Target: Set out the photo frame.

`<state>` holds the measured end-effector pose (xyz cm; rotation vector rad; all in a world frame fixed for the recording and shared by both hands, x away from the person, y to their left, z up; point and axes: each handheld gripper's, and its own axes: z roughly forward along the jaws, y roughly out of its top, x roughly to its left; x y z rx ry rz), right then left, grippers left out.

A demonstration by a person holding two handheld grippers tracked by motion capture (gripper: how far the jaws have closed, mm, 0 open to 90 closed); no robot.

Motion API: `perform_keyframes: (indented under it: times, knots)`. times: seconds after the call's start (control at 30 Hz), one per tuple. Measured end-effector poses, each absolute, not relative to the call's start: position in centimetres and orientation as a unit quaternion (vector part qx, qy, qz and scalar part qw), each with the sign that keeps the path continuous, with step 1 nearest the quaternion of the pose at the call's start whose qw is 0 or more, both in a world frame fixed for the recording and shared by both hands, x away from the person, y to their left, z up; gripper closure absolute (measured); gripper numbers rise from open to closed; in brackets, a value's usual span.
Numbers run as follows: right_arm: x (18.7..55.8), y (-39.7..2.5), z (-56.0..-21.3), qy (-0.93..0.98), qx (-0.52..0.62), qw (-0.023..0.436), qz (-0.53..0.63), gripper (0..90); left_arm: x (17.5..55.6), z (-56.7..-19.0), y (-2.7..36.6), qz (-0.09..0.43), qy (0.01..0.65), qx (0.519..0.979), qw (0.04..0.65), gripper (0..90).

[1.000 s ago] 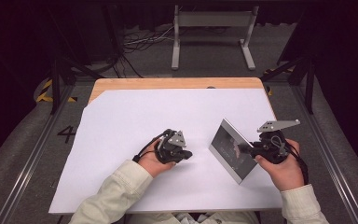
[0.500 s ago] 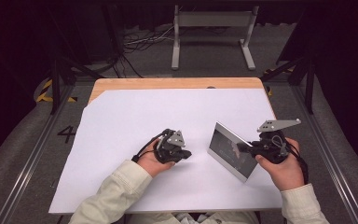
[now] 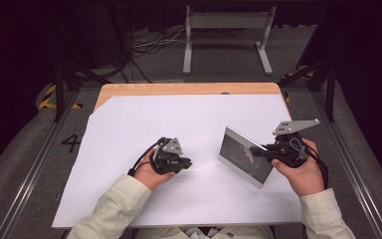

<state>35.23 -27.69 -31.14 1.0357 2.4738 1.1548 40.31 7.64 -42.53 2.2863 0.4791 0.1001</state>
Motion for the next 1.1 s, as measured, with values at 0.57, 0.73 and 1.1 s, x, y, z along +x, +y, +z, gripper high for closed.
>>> perform_keyframes:
  times: [0.57, 0.73, 1.1]
  knots:
    - [38.4, -26.9, -29.2, 0.875, 0.298, 0.097, 0.37, 84.0, 39.7, -42.5, 10.8, 0.051, 0.226, 0.889, 0.396, 80.8]
    - [39.2, -26.7, -28.9, 0.881, 0.277, 0.084, 0.375, 84.0, 39.5, -42.5, 11.6, 0.055, 0.234, 0.887, 0.395, 79.3]
    - [40.7, -25.0, -28.4, 0.896, 0.235, 0.077, 0.369, 84.0, 39.1, -42.7, 13.3, 0.06, 0.26, 0.879, 0.395, 77.5]
